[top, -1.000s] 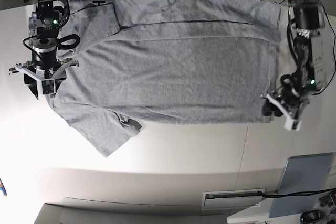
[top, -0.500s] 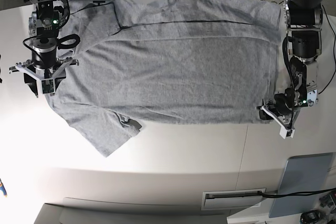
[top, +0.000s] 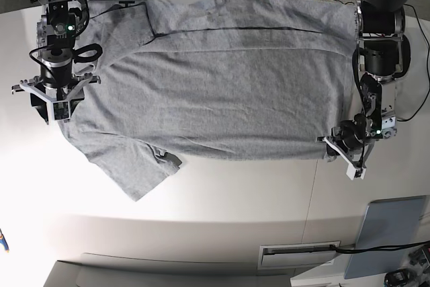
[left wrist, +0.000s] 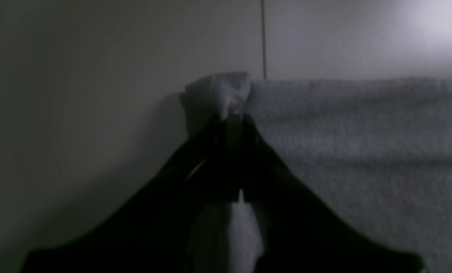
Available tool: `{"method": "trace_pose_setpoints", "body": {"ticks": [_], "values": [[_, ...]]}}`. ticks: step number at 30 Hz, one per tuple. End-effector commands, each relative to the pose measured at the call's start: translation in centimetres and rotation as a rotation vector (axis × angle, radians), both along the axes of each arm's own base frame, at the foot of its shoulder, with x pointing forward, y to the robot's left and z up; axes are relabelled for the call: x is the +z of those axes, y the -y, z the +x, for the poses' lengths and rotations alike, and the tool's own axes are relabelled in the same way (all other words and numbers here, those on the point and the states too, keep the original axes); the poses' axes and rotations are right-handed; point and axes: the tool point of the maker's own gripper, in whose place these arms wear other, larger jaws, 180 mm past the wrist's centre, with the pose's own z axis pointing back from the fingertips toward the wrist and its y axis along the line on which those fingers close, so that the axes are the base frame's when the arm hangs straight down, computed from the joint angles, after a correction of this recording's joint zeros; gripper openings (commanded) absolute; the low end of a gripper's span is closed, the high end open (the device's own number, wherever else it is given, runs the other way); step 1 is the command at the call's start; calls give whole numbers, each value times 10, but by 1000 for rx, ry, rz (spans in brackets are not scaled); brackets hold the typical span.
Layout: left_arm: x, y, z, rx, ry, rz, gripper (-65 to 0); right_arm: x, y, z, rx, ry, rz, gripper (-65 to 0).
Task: Fold the T-shirt properly
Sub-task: 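Move both grippers to the hem corners of the shirt and grasp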
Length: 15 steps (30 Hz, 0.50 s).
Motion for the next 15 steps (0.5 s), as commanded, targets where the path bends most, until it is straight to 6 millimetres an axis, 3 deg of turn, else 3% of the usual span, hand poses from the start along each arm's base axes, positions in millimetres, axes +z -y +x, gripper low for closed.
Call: {"method": "trace_pose_setpoints", "body": {"ticks": [1,4,7,15], "values": [[9,-5,6,-8,9,20,-650,16,-2,7,35,48,-35,-397],[8,-3,6,-9,8,16,-650,9,-9,18,87,16,-4,-397],[7,0,6,-12,7,12,-650,-1,2,39,72,-2,34,-397],[5,0,4,-12,-1,13,-650,-27,28,124,73,-102,244,-397]]}}
